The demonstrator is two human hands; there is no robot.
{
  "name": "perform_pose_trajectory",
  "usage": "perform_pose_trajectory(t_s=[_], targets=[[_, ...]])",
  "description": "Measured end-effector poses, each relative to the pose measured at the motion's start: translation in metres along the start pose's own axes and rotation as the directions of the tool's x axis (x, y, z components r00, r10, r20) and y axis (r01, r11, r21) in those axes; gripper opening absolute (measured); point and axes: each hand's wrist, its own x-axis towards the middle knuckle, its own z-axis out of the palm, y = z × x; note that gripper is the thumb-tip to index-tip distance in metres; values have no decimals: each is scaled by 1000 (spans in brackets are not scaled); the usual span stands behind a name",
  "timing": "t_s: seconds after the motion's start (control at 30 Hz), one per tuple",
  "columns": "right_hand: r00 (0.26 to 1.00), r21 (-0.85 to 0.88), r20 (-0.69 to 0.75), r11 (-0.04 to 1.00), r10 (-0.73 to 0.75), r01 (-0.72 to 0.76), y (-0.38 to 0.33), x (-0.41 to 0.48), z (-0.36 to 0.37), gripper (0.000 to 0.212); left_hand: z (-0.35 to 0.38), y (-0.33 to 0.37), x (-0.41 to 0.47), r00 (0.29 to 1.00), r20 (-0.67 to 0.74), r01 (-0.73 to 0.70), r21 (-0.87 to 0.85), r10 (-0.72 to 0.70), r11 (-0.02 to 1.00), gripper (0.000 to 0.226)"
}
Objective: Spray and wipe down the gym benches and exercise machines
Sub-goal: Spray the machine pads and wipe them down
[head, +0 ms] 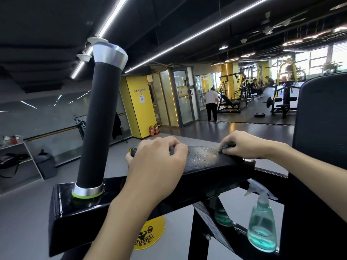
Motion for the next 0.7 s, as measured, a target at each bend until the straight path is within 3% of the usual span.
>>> perform_pose_trajectory(t_s=[0.17, 0.37, 0.5, 0.57, 0.7], targets=[[991, -84, -37, 988, 125, -128, 19, 14, 8, 19, 0, 0, 0, 1000, 1, -2, -10, 2, 1000, 48], [999, 58, 24, 998, 28, -29, 1, 11, 2, 15, 0, 0, 0, 1000, -9, -7, -22, 7, 1000, 49], [989, -105, -29, 984, 142, -145, 10, 24, 11, 18, 0, 1, -1, 1000, -2, -7, -28, 7, 1000, 48], [995, -167, -31, 981, 98, -102, 0, 28, 11, 18, -1, 1, -1, 1000, -3, -2, -23, 2, 1000, 48], [1000, -91, 1, 996, -10, 10, -10, 29, 8, 15, 0, 0, 0, 1000, -8, -9, -15, 8, 1000, 48]])
